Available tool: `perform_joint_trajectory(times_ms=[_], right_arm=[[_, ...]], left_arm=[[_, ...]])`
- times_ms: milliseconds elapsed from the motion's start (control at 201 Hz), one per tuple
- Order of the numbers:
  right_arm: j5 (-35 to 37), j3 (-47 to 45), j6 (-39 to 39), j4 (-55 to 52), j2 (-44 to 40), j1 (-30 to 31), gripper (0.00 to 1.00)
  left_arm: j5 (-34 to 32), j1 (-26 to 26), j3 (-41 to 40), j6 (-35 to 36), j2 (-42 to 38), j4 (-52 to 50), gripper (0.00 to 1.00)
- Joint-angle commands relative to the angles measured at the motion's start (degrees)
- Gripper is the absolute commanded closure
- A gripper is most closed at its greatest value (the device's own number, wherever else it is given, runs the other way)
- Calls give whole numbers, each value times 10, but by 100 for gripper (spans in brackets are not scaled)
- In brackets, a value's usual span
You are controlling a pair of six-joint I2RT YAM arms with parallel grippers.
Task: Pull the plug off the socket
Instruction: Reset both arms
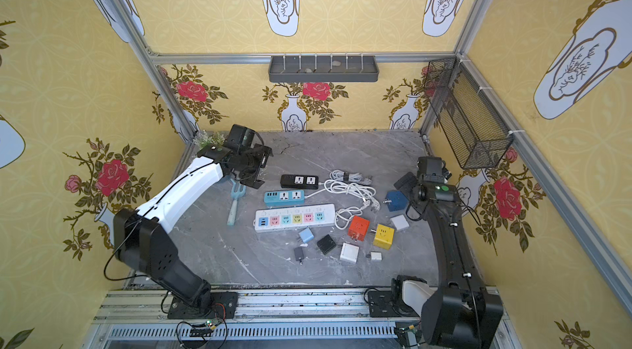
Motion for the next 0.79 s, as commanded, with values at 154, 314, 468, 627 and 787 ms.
perform_joint_trajectory(times_ms=[154, 314, 468, 627, 787], right_arm=[[230, -13, -80, 78, -17, 13, 2], [220, -127, -155, 225, -68, -2, 2], [138, -229, -235, 371, -78, -13, 2], [106, -275, -262, 460, -24, -13, 2], [64, -329, -284, 580, 12, -11, 2]], left_arm=[[-153, 21, -108, 262, -151, 22, 0], [-314, 26, -157, 278, -205, -73, 0], [-379, 47, -293, 434, -275, 60, 0], [-421, 64, -436, 615, -324, 280, 0], [-357, 117, -516, 730, -292, 469, 0]])
